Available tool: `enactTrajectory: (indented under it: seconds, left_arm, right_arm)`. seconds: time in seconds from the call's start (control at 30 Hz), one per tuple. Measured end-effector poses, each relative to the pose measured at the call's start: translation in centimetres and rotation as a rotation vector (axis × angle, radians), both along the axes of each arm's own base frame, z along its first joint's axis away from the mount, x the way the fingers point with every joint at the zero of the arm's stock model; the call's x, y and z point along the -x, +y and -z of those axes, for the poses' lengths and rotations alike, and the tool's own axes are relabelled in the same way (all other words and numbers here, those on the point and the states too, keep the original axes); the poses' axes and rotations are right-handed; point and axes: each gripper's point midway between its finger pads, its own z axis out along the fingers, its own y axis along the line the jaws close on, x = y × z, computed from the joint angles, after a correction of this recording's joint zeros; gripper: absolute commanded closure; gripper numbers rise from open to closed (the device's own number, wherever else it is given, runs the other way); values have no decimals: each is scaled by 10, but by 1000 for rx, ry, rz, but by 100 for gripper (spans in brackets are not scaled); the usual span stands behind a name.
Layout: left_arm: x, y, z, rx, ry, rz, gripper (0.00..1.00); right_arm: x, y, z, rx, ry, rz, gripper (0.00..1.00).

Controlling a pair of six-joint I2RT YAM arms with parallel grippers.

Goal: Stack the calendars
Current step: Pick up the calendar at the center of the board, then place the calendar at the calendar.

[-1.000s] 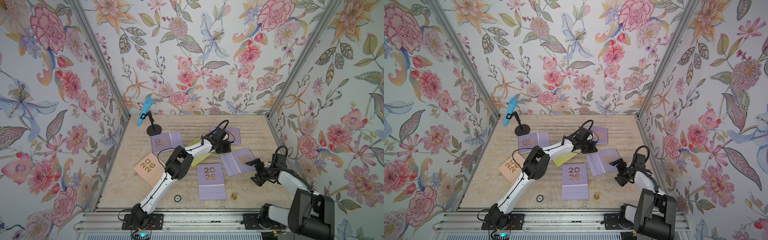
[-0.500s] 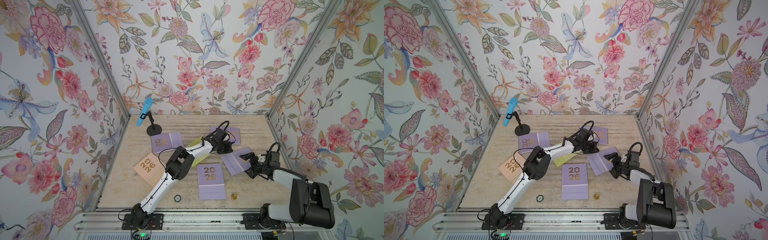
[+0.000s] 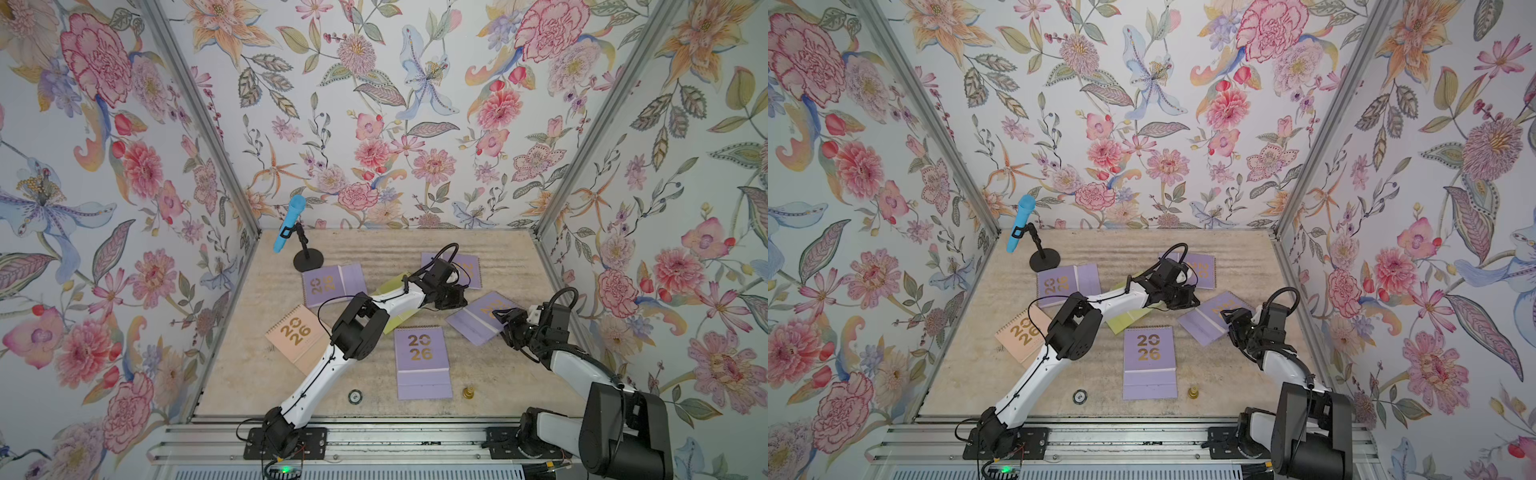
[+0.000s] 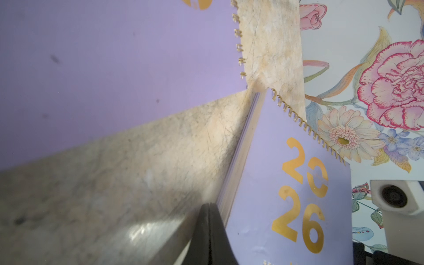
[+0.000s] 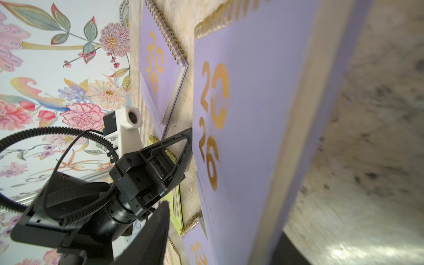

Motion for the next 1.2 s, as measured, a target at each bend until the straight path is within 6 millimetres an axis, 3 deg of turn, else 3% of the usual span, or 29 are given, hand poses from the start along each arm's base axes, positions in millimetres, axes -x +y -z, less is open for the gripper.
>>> enactTrajectory:
  seconds: [0.27, 0.5, 0.67, 0.83, 0.97, 1.07, 1.2]
  left_arm:
    - [2, 2, -1, -6, 11, -3, 100]
    - [2, 12, -5, -28, 35, -22, 100]
    - [-1, 28, -31, -26, 18, -55, 100]
    - [-5, 63, -79, 3, -31, -129, 100]
    - [-1, 104, -110, 16, -76, -200, 100]
    - [10, 141, -114, 2, -91, -258, 100]
    - [35, 189, -96, -54, -67, -329, 100]
  right_arm:
    - [0, -5, -8, 32, -28, 22, 84]
    - [6, -6, -16, 63, -31, 13, 91]
    - [4, 0, -36, 107, -43, -31, 93]
    - [0, 30, -69, 154, -97, -155, 94]
    - [3, 57, -88, 178, -130, -261, 95]
    - [12, 80, -94, 199, -136, -351, 95]
    - [35, 114, -92, 216, -127, -488, 95]
